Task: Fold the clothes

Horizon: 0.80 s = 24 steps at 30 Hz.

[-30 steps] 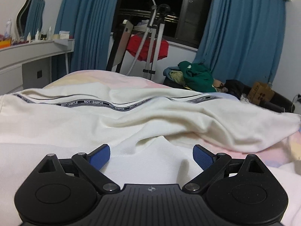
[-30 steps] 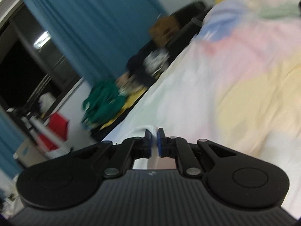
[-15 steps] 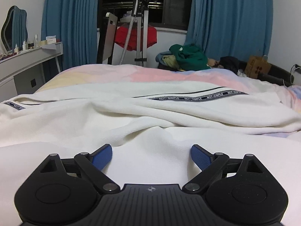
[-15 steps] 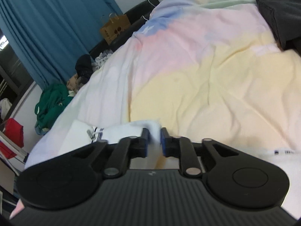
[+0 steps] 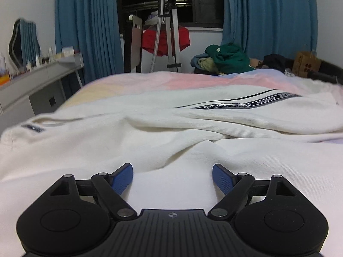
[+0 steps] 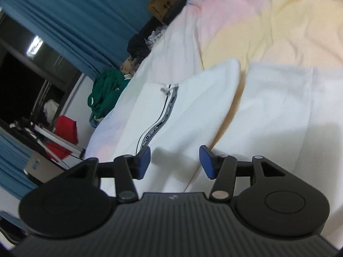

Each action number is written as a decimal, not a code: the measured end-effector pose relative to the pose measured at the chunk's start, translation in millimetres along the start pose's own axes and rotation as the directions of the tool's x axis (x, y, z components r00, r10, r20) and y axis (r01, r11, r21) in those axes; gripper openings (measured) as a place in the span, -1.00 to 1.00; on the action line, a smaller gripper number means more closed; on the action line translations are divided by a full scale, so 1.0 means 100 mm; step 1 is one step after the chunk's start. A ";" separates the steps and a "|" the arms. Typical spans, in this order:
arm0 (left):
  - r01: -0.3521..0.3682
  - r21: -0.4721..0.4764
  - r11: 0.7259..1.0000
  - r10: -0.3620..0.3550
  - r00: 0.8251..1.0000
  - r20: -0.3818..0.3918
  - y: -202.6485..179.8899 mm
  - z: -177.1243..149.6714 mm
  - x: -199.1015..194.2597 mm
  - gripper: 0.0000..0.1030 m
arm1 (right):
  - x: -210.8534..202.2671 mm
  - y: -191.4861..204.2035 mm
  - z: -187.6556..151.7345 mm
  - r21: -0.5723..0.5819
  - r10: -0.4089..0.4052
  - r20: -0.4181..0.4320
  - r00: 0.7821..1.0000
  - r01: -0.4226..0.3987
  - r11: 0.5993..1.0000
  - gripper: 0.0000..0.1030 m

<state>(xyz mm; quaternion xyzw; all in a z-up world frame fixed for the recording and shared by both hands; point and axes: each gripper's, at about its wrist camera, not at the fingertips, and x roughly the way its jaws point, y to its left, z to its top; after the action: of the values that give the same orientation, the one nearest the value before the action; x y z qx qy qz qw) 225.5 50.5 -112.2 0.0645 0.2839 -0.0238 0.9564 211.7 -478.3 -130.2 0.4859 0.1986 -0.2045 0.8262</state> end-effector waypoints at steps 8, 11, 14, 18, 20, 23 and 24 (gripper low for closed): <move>-0.030 0.096 0.995 0.025 0.998 0.049 -0.19 0.14 0.24 0.61 | 0.32 -0.16 0.05 0.070 -0.001 0.061 0.998 -0.003 0.998 -0.01; -0.009 0.116 0.993 0.004 0.999 0.044 -0.25 0.16 0.38 0.48 | 0.36 -0.19 0.13 0.079 0.012 0.099 0.995 -0.020 0.997 -0.50; 0.017 0.098 0.995 -0.020 0.999 0.035 -0.25 0.16 0.41 0.15 | 0.34 -0.21 0.22 0.089 0.037 0.165 0.986 -0.052 0.995 -0.80; 0.033 0.115 0.993 -0.040 0.998 0.051 -0.26 0.19 0.34 -0.46 | 0.18 -0.03 0.29 0.025 0.056 0.253 0.966 -0.064 0.998 -0.85; 0.065 0.093 0.994 -0.069 0.997 0.042 -0.20 0.23 0.29 -0.61 | 0.10 0.01 0.33 0.019 0.049 0.268 0.962 -0.057 0.998 -0.85; 0.124 0.028 0.992 -0.125 0.992 0.028 -0.05 0.31 0.16 -0.72 | -0.02 0.02 0.36 -0.007 0.012 0.278 0.961 -0.011 1.000 -0.85; 0.144 0.007 0.990 -0.144 0.989 0.024 0.00 0.33 0.10 -0.74 | -0.05 -0.03 0.37 -0.013 -0.012 0.272 0.962 0.016 1.000 -0.85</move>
<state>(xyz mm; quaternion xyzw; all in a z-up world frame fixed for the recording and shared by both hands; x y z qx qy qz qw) 251.6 46.4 -90.1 0.0459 0.2759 -0.0943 0.9554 211.3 -511.2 -113.1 0.4454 0.0882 -0.2734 0.8480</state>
